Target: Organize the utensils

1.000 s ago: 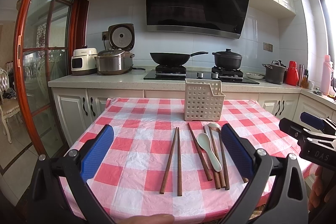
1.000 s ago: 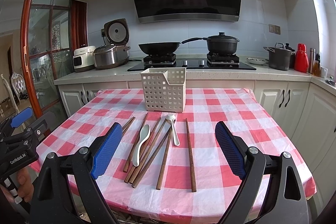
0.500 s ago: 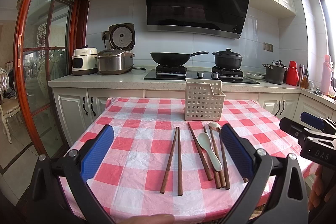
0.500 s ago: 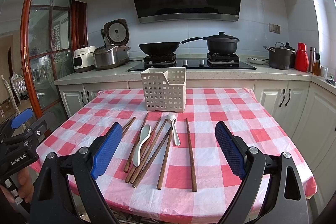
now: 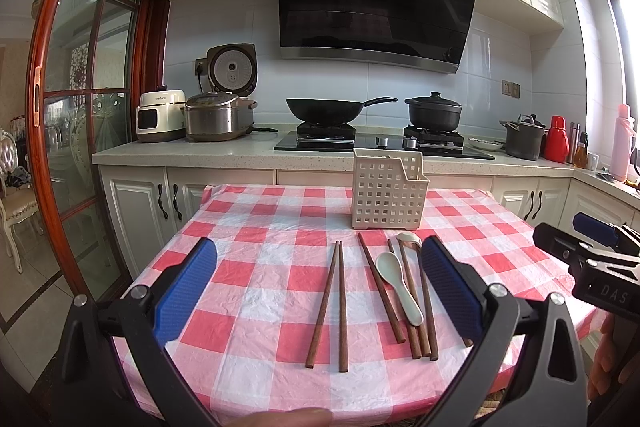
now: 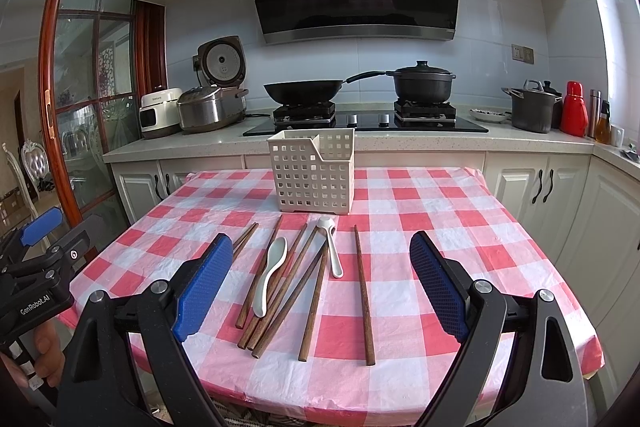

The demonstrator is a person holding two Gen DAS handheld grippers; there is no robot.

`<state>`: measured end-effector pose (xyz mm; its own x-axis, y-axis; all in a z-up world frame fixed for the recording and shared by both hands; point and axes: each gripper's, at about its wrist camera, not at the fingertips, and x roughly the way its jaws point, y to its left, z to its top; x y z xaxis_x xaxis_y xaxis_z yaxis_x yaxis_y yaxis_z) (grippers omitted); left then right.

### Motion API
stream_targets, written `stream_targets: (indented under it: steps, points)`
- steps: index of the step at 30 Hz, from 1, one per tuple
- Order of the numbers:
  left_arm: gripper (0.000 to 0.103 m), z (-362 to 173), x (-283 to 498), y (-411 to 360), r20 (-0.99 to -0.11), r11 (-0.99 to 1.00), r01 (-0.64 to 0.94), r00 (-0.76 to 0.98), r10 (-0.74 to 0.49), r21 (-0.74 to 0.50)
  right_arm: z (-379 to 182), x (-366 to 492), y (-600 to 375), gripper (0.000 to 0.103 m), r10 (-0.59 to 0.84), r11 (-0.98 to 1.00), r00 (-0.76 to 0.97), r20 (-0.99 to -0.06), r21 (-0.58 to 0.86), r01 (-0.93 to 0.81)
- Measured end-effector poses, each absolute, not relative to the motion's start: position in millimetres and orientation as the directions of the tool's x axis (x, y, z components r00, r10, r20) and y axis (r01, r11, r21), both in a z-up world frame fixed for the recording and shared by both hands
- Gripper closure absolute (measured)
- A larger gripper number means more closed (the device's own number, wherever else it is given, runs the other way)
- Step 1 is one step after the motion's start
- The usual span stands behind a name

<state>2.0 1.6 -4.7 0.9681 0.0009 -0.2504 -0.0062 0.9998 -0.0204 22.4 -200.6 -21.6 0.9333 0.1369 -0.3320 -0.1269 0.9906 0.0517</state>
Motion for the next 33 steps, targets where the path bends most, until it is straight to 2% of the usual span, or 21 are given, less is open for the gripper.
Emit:
stream_targets:
  steps: [21,28,33]
  points:
    - [0.004,-18,-1,9,-0.271,0.999,0.008,0.962,-0.017,-0.035,-27,28,-198,0.018,0.13,0.992,0.922,-0.364,0.048,-0.12]
    - [0.004,-18,5,12,-0.317,0.998,0.007,0.948,-0.027,-0.064,-31,34,-204,0.018,0.102,0.995,0.918,-0.383,0.052,-0.089]
    - [0.004,-25,19,21,-0.396,0.993,-0.024,0.918,-0.024,-0.115,-35,41,-209,0.018,0.085,0.996,0.915,-0.394,0.054,-0.07]
